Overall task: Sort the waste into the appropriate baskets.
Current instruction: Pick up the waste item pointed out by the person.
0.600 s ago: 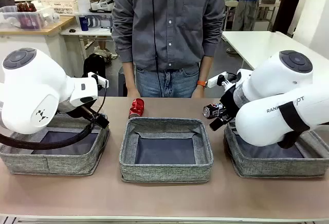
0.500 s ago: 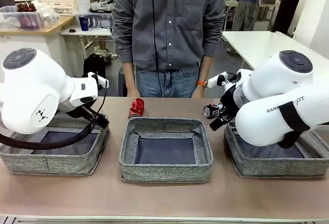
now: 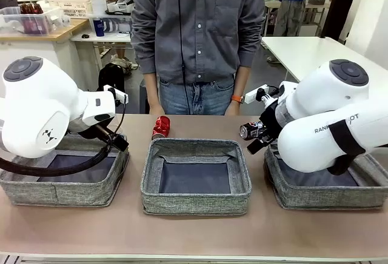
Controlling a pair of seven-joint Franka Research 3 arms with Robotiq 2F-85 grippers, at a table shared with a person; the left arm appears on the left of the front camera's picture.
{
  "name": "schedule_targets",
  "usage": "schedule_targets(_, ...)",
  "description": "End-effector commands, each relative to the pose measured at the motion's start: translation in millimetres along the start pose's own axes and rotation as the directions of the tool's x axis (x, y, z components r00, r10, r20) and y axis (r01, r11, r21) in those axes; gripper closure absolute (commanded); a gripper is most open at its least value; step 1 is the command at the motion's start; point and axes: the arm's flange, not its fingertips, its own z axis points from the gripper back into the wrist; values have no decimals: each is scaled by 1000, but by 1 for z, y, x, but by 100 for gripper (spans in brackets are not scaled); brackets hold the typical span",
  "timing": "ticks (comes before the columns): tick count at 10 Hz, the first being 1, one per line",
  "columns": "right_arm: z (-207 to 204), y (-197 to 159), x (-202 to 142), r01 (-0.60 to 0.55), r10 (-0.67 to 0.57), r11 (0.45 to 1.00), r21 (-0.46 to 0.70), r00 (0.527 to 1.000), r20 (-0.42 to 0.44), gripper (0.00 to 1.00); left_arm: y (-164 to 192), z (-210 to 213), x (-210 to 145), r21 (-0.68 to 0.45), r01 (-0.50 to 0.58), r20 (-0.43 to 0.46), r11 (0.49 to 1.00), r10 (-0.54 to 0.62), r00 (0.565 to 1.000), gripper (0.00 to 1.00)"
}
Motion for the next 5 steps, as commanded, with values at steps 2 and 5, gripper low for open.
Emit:
schedule_targets(2,0,0,0,1,-1,1000,0,1000,0,0,0,0,0,0,1,0,1000,-1,1000,0)
schedule_targets(5,0,0,0,0,0,1000,0,1000,0,0,0,0,0,0,0,0,1000,0,1000,0)
